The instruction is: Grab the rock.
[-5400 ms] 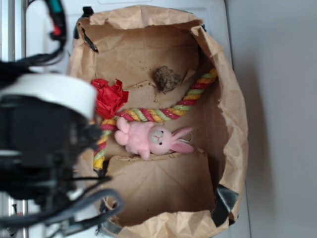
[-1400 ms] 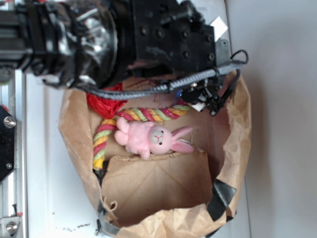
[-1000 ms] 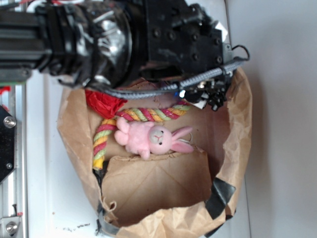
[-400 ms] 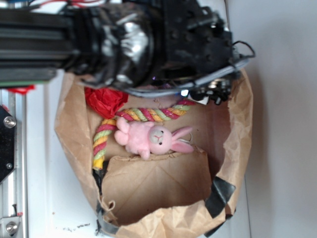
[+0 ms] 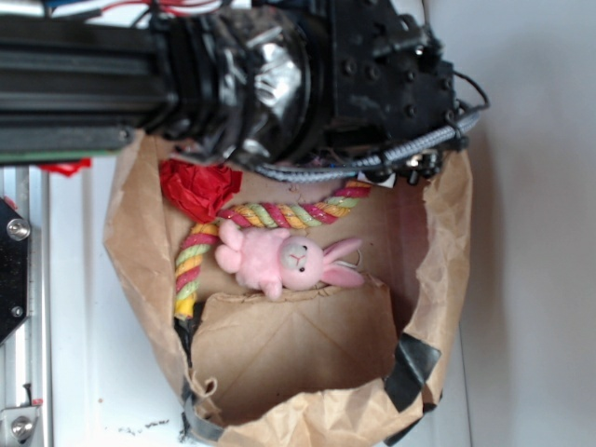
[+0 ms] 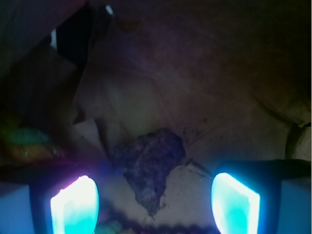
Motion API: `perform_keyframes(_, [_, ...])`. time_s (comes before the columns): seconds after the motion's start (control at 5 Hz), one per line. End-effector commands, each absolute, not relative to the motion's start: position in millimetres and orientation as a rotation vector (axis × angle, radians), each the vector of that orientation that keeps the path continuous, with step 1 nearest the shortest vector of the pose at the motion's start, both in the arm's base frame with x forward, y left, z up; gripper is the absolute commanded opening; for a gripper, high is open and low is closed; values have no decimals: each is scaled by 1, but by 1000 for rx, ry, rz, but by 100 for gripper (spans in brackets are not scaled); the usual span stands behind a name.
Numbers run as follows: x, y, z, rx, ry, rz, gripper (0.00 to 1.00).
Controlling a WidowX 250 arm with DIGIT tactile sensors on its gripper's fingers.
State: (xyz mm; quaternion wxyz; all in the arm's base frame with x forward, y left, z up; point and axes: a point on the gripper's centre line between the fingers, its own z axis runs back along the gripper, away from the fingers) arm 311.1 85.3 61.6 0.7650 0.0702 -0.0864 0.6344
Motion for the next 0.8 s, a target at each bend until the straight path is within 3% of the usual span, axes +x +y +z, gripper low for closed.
perform_keyframes(0.0, [323, 99, 77, 163, -251, 1470, 100])
perform_keyframes(0.4, [322, 101, 71, 99, -258, 1470, 100])
perform_keyframes(0.6, [316, 99, 77, -51, -279, 1431, 100])
